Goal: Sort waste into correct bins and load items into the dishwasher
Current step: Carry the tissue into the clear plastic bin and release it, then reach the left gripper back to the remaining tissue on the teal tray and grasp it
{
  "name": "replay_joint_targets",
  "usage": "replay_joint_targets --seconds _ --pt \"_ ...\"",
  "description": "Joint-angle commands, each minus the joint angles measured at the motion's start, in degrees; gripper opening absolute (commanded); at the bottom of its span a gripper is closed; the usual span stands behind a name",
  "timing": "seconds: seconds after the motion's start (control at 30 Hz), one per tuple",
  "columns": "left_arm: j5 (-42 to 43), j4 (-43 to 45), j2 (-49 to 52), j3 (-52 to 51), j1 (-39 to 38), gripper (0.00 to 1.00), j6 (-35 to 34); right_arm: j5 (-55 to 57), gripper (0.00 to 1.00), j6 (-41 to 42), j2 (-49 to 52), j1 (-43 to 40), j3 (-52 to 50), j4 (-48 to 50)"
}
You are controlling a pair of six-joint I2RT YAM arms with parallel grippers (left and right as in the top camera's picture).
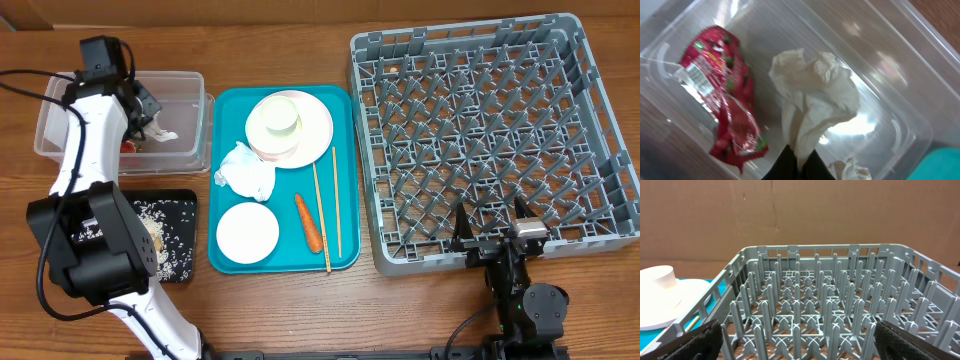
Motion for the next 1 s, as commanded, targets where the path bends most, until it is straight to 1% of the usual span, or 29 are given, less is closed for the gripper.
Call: replay_joint_targets --seconds 0.0,0.07,0.13,0.17,0.2,0.27,0.3,0.33,0.43,0.53,0.67,0.7,0.77,0.87,0.97 --pt "0.1 1.1 0.5 1.1 0.7 0.20 1.4 -0.1 1.00 0.0 -0.5 -0.2 -0.6 0.5" --pt "0.1 2.0 0.5 1.3 0.7 0.35 2.6 -0.1 1.00 0.0 -0.5 -0.2 -0.6 0.5" --pt "0.1 2.1 0.5 1.8 0.7 0.60 3.0 -0.1 1.00 0.0 -0.5 -0.2 -0.6 0.5" --pt "0.4 1.9 0.5 2.3 0.7 0.71 3.7 -0.1 1.00 0.0 -0.5 -0.2 -0.6 0.5" --pt "1.1 1.6 0.5 2.8 0.7 0.73 4.5 -0.1 1.00 0.0 -0.5 -0.2 -0.6 0.5" --pt "3.0 -1.2 0.3 5.4 0.7 0.74 5.5 -0.1 1.00 0.0 -0.5 -0.2 -0.6 0.5" --pt "4.1 -3.4 0.2 7.0 0.6 0.73 5.4 -0.1 1.00 0.0 -0.5 -0.2 -0.6 0.5" --pt "6.1 -7.0 -0.3 9.5 0.4 0.73 5.4 -0.1 1.00 0.0 -0.5 -0.2 -0.6 0.5" --pt "9.4 -16.4 -2.2 14.8 -0.3 0.68 5.4 -0.1 1.00 0.0 -0.5 -0.2 -0.6 0.5" --pt "10.4 -24.8 -5.2 18.1 -1.4 0.69 5.4 -0.1 1.00 0.0 -0.5 -0.2 -0.6 0.5" --pt "11.6 -33.2 -9.5 18.6 -3.6 0.73 5.5 -0.1 1.00 0.0 -0.5 -0.2 -0.6 0.5" --pt "11.6 -34.5 -9.9 18.6 -4.0 0.73 5.5 -0.1 1.00 0.0 -0.5 -0.2 -0.6 0.5" --pt "11.6 -40.0 -10.7 18.6 -6.1 0.73 5.6 -0.1 1.00 0.0 -0.5 -0.2 -0.6 0.5" --pt "11.6 -43.6 -10.5 17.7 -8.4 0.73 5.9 -0.1 1.00 0.0 -0.5 -0.2 -0.6 0.5" --pt "10.6 -44.5 -10.5 15.4 -11.0 0.73 5.9 -0.1 1.00 0.0 -0.5 -0.2 -0.6 0.5"
